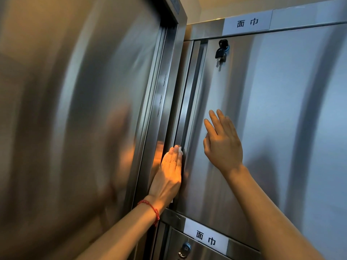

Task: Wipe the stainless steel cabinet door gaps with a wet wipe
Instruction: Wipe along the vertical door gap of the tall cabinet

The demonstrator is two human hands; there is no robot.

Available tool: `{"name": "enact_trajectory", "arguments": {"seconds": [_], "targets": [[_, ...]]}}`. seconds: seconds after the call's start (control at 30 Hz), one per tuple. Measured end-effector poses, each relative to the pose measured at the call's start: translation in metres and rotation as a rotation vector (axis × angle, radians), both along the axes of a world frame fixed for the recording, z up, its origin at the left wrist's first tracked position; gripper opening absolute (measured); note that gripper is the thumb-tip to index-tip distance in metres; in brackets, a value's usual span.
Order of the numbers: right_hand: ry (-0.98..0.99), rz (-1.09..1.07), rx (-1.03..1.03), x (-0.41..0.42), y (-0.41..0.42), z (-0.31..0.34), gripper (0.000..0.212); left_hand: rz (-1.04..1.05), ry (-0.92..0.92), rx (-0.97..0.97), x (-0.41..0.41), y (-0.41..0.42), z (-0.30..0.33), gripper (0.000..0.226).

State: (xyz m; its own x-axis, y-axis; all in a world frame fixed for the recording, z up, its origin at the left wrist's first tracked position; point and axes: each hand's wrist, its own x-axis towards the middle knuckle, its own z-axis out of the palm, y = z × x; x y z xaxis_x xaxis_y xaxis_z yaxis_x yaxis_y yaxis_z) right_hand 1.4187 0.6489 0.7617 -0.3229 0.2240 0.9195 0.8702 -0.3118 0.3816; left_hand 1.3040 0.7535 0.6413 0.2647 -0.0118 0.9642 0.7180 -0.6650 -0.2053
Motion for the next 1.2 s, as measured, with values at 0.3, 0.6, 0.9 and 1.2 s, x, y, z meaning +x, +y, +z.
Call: {"name": "enact_trajectory", "arguments": {"seconds": [0.3,0.6,0.9,1.2], "targets": [[-0.007,0.002,0.006,0.001,0.000,0.000,0.043,-0.005,0.011,0.018,0.002,0.003,-0.011,0.040],[-0.003,0.005,0.001,0.000,0.000,0.000,0.044,0.016,0.038,-0.005,-0.002,-0.004,0.010,0.040],[-0.003,-0.005,-0.010,0.000,-0.001,0.000,0.042,0.023,0.028,0.026,-0.002,-0.003,-0.015,0.041],[-0.013,0.003,0.008,0.001,0.000,0.000,0.043,0.039,0.050,0.010,-0.003,-0.003,0.000,0.048]]}}
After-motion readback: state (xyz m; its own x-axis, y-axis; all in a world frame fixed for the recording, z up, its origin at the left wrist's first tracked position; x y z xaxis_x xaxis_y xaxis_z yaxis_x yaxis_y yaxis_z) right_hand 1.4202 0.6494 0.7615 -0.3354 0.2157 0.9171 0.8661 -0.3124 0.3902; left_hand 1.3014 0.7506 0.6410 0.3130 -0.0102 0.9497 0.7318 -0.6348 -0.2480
